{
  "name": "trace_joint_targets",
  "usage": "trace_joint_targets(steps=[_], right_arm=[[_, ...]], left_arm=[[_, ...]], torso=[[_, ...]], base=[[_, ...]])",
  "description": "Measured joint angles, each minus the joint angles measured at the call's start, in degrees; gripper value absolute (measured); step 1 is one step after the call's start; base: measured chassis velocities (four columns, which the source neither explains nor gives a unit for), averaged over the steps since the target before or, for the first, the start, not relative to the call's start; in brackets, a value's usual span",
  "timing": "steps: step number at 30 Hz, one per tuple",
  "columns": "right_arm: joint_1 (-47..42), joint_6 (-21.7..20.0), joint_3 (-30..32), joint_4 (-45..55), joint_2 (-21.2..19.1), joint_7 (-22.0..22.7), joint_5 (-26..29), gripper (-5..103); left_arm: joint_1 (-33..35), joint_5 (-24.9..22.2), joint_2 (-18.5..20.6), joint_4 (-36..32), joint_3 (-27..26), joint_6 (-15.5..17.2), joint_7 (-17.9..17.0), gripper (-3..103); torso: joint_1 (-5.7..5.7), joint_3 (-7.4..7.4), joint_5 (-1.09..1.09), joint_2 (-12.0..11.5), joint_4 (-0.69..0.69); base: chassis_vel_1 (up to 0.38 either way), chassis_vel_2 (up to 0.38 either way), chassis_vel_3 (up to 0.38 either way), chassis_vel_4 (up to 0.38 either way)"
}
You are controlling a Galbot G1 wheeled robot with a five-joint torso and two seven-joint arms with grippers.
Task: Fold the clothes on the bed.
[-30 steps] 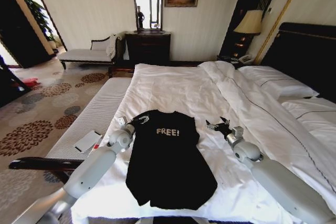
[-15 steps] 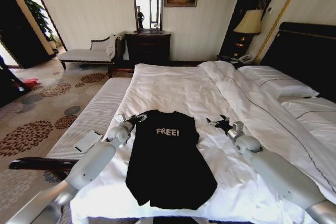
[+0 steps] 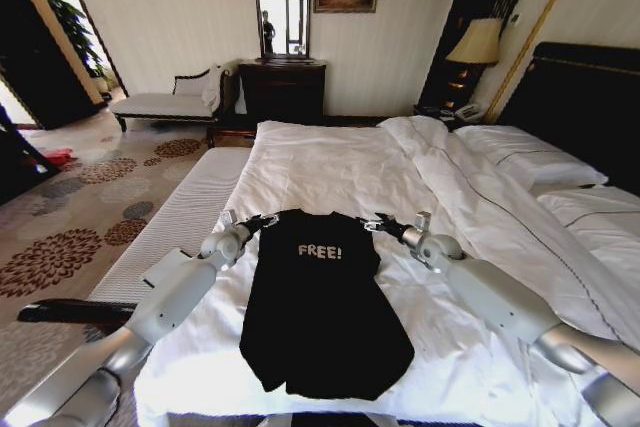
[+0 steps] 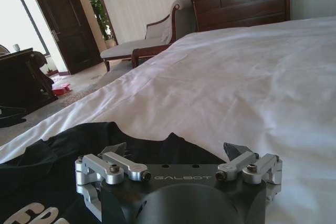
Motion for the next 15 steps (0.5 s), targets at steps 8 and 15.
trace_joint_targets(steps=[8,15], right_arm=[[3.24,-0.77,-2.29,-8.54,3.45,-0.19,-1.0,100],[4.49,-1.78,-2.65,-14.62,4.57,0.47,-1.13,100]], left_arm=[[-1.09,-0.87,-1.73,4.15,0.04,0.33,1.02,100],[0.09,-0.86,-1.62,2.69,-0.76,0.23,1.03,100]], torso=[[0.0,0.01,0.01,-0.01,-0.01],[-0.01,0.0,0.0,0.0,-0.01]], base=[[0.0,0.0,0.0,0.0],[0.0,0.0,0.0,0.0]])
